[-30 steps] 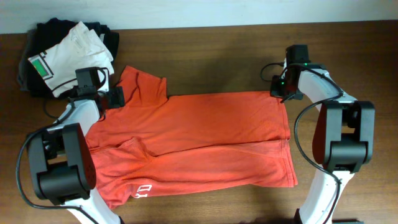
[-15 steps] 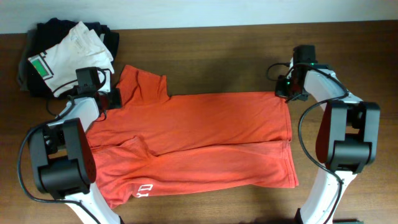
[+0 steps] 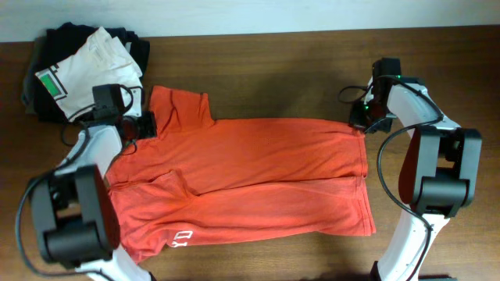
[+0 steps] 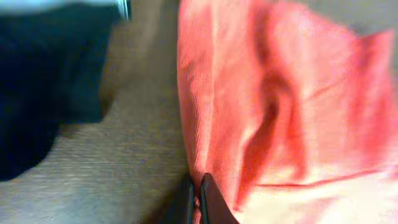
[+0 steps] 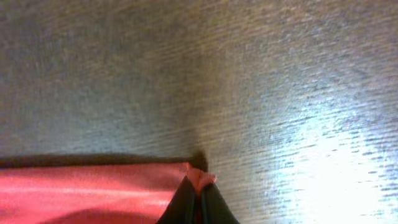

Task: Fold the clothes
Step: 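Lift the top edge and fold it down over the shirt with both grippers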

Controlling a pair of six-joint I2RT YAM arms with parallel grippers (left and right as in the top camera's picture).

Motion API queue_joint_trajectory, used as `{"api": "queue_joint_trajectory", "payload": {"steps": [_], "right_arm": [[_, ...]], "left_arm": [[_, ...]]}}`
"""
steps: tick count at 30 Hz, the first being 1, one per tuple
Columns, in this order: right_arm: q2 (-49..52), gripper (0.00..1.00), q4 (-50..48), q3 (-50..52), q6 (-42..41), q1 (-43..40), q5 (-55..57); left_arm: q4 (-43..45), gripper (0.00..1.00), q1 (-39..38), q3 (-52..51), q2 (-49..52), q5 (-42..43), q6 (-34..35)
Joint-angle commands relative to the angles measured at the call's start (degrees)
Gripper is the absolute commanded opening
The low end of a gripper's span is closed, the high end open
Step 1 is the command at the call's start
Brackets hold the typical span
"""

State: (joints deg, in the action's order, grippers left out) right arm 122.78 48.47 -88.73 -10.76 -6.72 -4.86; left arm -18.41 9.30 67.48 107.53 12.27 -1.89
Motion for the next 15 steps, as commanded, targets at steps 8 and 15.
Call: {"api": "queue_joint_trajectory", "payload": {"steps": [8,15], "right_arm": [[-12.1,0.04,7.7,-1.7,-0.7,-1.4,-0.9],[-13.7,0.04,11.9,-1.7,-0.7,-4.2,-0.8]], "left_arm": [[-11.6,0.01,0.4,-0.1,-16.4,-0.3,1.7],[-24.5,0.01,4.2,-0.1,-28.8,-2.1,8.5]]}}
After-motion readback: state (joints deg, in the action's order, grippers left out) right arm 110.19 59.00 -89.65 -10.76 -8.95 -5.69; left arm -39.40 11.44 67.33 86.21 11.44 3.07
